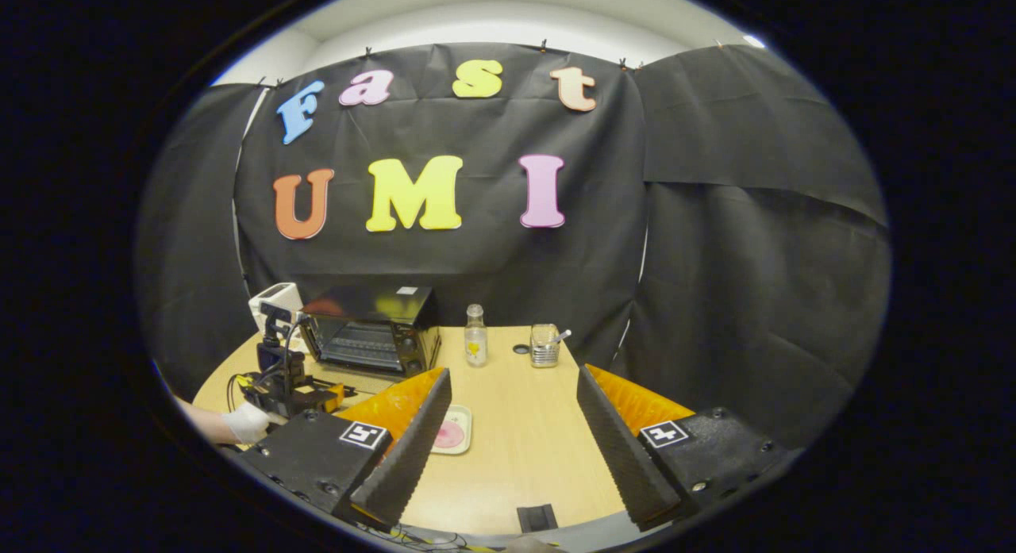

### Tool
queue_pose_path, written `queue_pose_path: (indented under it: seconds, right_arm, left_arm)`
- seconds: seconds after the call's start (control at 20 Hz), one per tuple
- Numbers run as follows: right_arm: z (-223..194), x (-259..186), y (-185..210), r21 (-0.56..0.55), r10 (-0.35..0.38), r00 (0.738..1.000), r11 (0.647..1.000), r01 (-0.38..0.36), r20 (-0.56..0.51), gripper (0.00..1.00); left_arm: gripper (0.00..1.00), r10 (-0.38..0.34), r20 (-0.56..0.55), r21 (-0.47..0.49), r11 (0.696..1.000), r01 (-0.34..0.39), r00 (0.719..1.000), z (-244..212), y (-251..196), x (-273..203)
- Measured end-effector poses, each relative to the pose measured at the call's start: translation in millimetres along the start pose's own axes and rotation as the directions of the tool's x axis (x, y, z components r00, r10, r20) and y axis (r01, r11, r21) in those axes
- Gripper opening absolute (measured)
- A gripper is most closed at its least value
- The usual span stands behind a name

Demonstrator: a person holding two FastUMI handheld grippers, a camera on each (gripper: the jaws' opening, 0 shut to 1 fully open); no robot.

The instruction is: Open the electric oven with the left hand, put the food in, and close the electric oven.

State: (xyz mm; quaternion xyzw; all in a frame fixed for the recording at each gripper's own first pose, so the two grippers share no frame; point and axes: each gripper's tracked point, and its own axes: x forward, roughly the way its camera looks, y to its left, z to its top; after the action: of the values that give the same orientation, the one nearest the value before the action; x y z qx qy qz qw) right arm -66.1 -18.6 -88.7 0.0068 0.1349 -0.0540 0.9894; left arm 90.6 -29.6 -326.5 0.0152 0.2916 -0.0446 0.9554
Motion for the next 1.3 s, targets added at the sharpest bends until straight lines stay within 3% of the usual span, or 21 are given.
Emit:
queue_pose_path:
  seconds: [0.25, 0.45, 0.7, 0.9, 1.05, 1.3]
  right_arm:
    - [-16.7, 2.3, -6.1, 0.007, -0.018, 0.999, 1.000, 0.018, -0.035, 1.00]
    - [-33.4, 8.3, -10.8, 0.008, -0.023, 0.997, 1.000, 0.024, -0.071, 1.00]
    - [-45.2, 23.4, -12.4, 0.018, 0.000, 0.995, 1.000, 0.001, -0.099, 0.96]
    - [-67.7, 54.8, -15.9, 0.060, 0.051, 0.986, 0.997, -0.042, -0.156, 1.00]
    - [-99.9, 89.3, -13.5, 0.103, 0.120, 0.962, 0.990, -0.097, -0.247, 1.00]
    - [-162.9, 145.8, -0.4, 0.126, 0.220, 0.893, 0.975, -0.185, -0.393, 0.99]
  left_arm:
    - [0.98, -0.006, -0.098, 0.000, 1.000, 0.006, 0.995, -40.8, -3.9, 13.2]
    - [0.97, -0.005, -0.113, 0.003, 1.000, 0.005, 0.994, -44.8, -5.0, 15.6]
    - [0.97, -0.003, -0.088, -0.001, 1.000, 0.003, 0.996, -38.1, -4.5, 12.5]
    - [0.97, 0.029, -0.040, -0.009, 1.000, -0.030, 0.999, -27.8, 3.4, -7.8]
    - [0.97, 0.055, 0.025, -0.017, 0.998, -0.055, 0.998, -8.5, 9.1, -44.5]
    - [0.97, 0.101, 0.148, -0.001, 0.995, -0.102, 0.984, 36.7, 13.9, -127.4]
